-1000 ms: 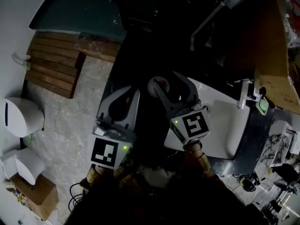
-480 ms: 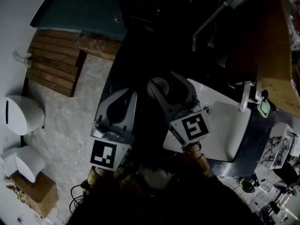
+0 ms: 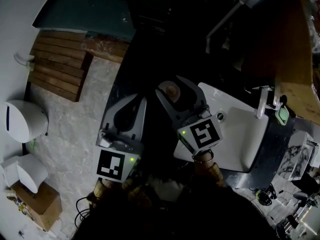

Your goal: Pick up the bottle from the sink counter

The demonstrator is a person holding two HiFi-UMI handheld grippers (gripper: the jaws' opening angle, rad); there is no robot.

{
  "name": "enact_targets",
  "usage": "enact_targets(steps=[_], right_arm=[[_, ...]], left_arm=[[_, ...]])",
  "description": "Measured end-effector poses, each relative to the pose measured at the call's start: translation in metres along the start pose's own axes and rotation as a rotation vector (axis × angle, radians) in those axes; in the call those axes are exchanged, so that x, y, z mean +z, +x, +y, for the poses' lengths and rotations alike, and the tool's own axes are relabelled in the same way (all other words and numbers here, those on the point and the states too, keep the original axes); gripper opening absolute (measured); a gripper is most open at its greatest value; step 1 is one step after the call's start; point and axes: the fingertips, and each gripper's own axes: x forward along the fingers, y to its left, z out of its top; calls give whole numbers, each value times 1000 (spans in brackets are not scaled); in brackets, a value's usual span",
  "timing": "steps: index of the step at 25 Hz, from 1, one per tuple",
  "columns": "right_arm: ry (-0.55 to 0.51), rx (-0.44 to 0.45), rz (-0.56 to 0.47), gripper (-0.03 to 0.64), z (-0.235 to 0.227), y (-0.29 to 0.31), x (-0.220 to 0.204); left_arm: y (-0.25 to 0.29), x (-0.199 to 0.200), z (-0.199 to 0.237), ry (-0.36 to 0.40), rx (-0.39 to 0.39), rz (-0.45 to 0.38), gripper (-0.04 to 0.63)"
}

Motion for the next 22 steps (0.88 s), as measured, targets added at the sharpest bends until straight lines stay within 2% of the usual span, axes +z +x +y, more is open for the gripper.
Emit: enact_targets(steps=[8, 17, 22], right_arm=[[0, 4, 34, 198, 3, 6, -15], [-32, -35, 111, 198, -4, 8, -37], [-37, -53, 92, 198, -5, 7, -39]], left_arm=[[-5, -3, 2, -1, 9, -2, 21], [-11, -5, 4, -9, 20, -2, 21], [-15, -5, 7, -10, 24, -3, 21]])
